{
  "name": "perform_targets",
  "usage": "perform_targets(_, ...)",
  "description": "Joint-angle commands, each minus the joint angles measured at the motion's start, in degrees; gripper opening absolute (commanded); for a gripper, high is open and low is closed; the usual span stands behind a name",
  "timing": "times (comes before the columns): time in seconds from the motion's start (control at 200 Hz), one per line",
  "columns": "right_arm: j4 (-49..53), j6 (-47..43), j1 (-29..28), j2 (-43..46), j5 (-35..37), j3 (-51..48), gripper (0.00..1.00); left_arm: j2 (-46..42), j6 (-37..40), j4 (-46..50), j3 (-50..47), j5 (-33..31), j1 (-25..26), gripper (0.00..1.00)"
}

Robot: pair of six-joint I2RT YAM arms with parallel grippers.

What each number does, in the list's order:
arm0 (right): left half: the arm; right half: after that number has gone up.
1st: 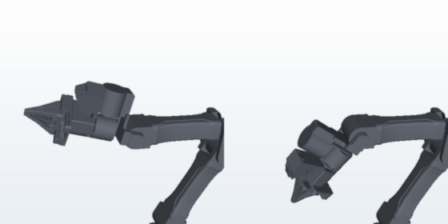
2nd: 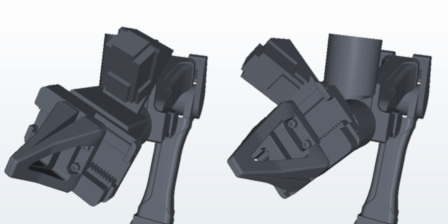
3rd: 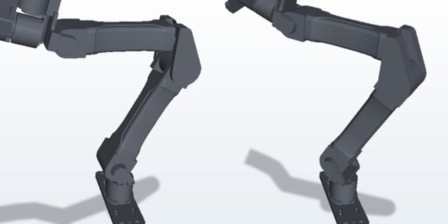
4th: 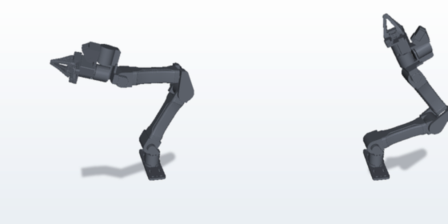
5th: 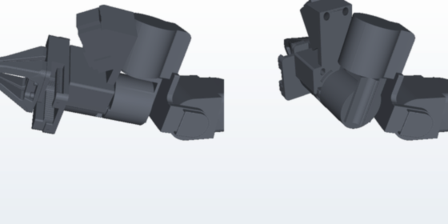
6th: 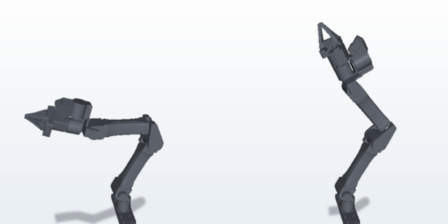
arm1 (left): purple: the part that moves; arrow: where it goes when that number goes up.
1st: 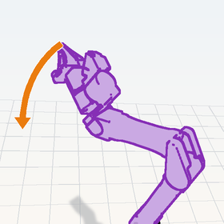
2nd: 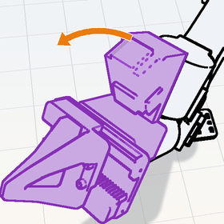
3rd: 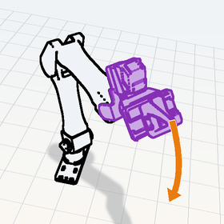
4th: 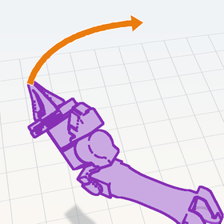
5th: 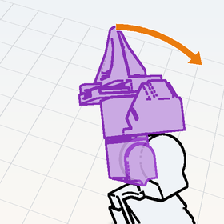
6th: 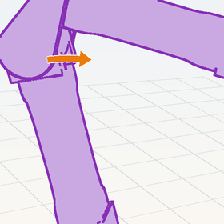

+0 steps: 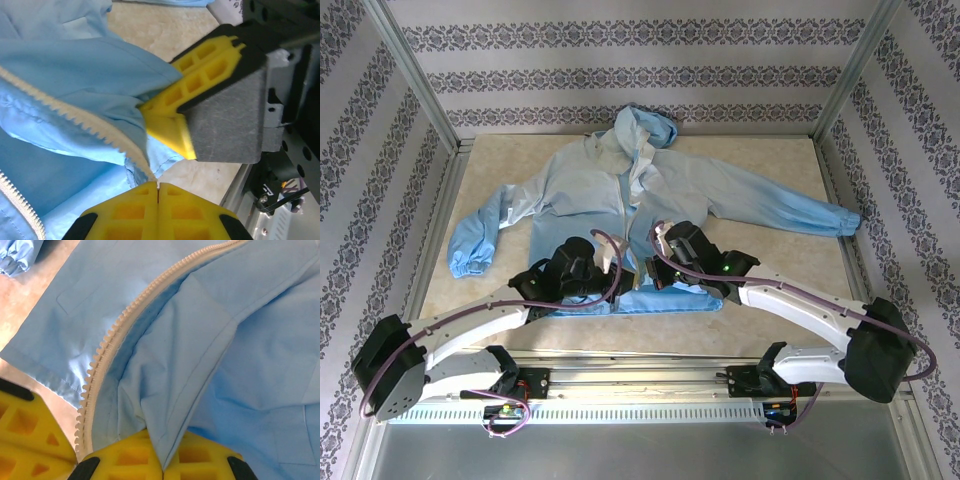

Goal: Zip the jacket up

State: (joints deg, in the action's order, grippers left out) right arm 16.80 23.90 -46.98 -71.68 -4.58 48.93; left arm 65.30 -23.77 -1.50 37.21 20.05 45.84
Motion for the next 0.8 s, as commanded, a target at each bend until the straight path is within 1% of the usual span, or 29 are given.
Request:
perform_targets(0.0,1.1,1.7,1.4,-0.6,-0.9,3.1,0.0,-1.2,6.7,7.0,2.5,-5.4,3.9,0.0)
perform_targets(0.22,3.1,3.1,2.4,-2.2,-3.5,5.0,0.0,1.8,13.6,13.6,5.9,-15.2,11.4,0.0)
perform_targets(0.33,2.2,3.4,2.6,-2.1,-4.4,4.6,0.0,3.7,14.7,17.0,7.9,-17.2,12.8,0.0)
perform_targets(0.415,0.8,3.3,2.7,-1.7,-5.0,3.7,0.0,2.6,13.4,16.8,7.6,-17.5,12.8,0.25)
perform_targets(0.51,-1.1,3.1,2.7,-0.8,-5.0,1.9,0.0,-1.4,11.1,14.0,5.4,-18.4,12.5,0.39)
perform_targets(0.575,-2.1,2.8,2.7,-0.3,-5.4,0.9,0.0,-5.2,8.4,11.2,3.2,-17.8,11.2,0.44)
perform_targets(0.66,-3.0,2.6,2.7,0.2,-5.9,-0.2,0.0,-9.8,3.2,7.1,0.1,-16.1,8.3,0.49)
perform_targets(0.729,-3.7,2.2,2.7,0.8,-6.7,-1.0,0.0,-12.5,-1.5,4.0,-1.9,-13.4,4.6,0.52)
perform_targets(0.794,-4.8,2.1,2.7,1.6,-7.3,-1.9,0.0,-13.4,-5.6,1.8,-3.1,-9.6,0.6,0.54)
